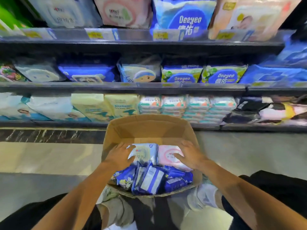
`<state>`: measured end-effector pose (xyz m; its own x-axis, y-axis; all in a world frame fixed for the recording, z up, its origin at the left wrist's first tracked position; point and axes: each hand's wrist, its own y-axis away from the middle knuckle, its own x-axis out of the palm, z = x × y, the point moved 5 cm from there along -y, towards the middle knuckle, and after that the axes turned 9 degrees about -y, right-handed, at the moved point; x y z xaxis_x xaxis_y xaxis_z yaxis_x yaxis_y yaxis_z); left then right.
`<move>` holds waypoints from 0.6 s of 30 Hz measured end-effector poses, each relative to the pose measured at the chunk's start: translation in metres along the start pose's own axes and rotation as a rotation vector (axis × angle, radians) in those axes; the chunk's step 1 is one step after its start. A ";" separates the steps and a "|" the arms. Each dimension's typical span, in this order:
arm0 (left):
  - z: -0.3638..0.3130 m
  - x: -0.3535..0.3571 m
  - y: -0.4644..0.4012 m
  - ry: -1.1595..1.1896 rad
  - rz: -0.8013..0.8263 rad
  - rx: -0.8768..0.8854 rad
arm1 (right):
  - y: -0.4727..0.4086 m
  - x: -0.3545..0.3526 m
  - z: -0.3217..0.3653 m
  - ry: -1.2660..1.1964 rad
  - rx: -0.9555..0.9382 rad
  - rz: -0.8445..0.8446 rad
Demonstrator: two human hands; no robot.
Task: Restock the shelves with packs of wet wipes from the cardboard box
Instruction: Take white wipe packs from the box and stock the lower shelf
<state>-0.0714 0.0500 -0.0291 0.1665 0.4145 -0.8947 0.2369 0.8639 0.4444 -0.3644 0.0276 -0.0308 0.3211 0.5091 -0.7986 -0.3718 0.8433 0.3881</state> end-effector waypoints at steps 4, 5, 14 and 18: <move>0.011 0.036 -0.022 0.054 0.132 -0.133 | -0.009 0.025 -0.022 -0.106 0.293 -0.007; 0.014 0.044 -0.026 0.093 0.177 -0.178 | -0.010 0.029 -0.027 -0.137 0.375 -0.021; 0.024 0.094 -0.059 0.608 0.438 -0.526 | -0.023 0.072 -0.035 -0.482 0.741 0.044; 0.035 0.094 -0.069 0.745 0.471 -0.552 | -0.019 0.077 -0.035 -0.610 0.855 -0.118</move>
<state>-0.0383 0.0195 -0.1423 -0.5498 0.6530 -0.5209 -0.2010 0.5019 0.8413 -0.3631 0.0448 -0.1160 0.7871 0.2157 -0.5779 0.3513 0.6133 0.7074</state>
